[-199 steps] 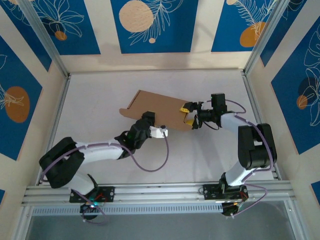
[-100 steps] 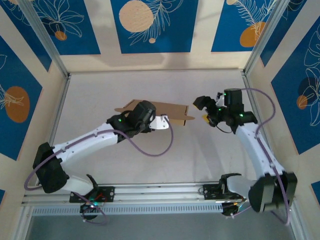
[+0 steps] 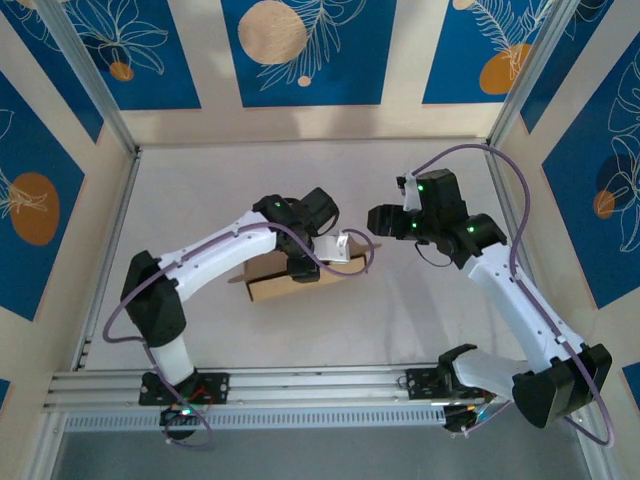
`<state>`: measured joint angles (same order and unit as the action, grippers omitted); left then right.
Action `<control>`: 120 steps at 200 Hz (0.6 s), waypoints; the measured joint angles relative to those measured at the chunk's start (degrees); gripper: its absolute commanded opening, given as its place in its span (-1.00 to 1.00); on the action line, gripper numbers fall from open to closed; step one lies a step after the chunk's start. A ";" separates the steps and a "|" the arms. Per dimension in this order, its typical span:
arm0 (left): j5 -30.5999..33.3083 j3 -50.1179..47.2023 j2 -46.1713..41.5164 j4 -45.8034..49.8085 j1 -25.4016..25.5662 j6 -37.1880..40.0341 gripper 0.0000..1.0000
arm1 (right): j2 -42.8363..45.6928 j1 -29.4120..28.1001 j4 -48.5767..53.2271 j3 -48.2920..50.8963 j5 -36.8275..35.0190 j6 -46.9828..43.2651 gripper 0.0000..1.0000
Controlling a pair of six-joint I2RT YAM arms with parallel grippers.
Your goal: Fold the paper box
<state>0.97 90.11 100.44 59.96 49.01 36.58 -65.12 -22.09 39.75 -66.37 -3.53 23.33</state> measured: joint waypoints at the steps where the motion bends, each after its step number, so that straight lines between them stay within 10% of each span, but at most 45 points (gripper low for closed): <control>1: 0.00 -0.02 0.02 -0.02 -0.07 -0.07 0.11 | 0.00 0.02 0.02 0.00 -0.04 -0.09 0.27; 50: -4.79 -0.57 -0.74 -2.86 -5.60 -3.13 0.04 | -2.64 0.15 0.37 -0.15 -0.11 -1.92 0.26; 120: -16.98 -15.87 -8.35 -15.69 -6.64 -8.79 0.44 | -3.63 7.80 -4.59 4.70 7.54 7.82 0.27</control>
<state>-16.01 74.24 92.09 44.27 42.37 27.79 -68.75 -14.28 35.16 -61.67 4.01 31.16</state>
